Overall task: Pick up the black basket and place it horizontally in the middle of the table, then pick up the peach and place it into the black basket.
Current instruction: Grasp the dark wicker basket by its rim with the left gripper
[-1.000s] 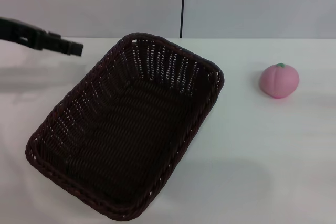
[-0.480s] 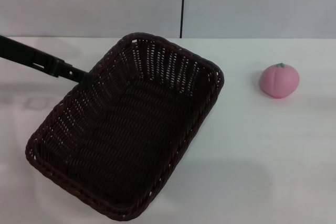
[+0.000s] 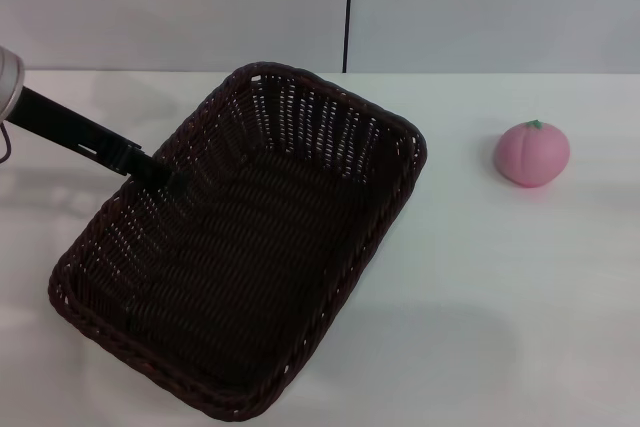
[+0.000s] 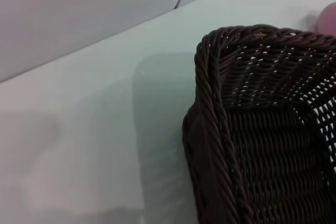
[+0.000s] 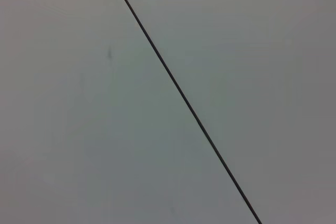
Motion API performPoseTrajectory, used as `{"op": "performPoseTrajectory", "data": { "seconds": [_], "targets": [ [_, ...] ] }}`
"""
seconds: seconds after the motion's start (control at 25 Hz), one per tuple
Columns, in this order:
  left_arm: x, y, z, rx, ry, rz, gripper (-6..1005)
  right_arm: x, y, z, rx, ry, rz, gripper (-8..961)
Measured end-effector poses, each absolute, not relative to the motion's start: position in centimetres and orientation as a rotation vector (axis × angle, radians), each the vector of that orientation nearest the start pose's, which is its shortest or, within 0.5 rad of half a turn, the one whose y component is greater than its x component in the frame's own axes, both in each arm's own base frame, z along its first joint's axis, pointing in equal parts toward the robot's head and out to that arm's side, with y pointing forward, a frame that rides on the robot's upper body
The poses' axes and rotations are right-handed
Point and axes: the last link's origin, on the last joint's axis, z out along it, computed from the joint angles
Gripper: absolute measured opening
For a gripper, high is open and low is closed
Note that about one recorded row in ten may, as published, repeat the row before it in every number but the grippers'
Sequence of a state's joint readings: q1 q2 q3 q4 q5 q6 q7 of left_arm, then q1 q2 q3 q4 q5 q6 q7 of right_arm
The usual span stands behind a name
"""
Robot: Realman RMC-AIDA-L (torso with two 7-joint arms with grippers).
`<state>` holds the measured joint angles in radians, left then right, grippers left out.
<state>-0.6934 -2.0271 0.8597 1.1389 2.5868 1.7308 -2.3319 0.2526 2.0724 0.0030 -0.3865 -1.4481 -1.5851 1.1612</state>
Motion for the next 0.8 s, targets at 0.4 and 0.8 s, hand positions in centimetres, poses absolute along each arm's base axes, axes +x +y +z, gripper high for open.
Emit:
{"op": "performPoseTrajectory", "data": {
  "seconds": [0.4, 0.8],
  "targets": [
    [-21.8, 36.8, 5.2, -2.607, -1.146, 0.375, 683, 38.7, 24.6, 10.8, -1.354, 0.795, 1.221, 571],
    [-21.3, 36.9, 5.2, -2.623, -1.08, 0.379, 353, 38.7, 24.7, 10.2, -1.357, 0.788, 1.205, 567]
  ]
}}
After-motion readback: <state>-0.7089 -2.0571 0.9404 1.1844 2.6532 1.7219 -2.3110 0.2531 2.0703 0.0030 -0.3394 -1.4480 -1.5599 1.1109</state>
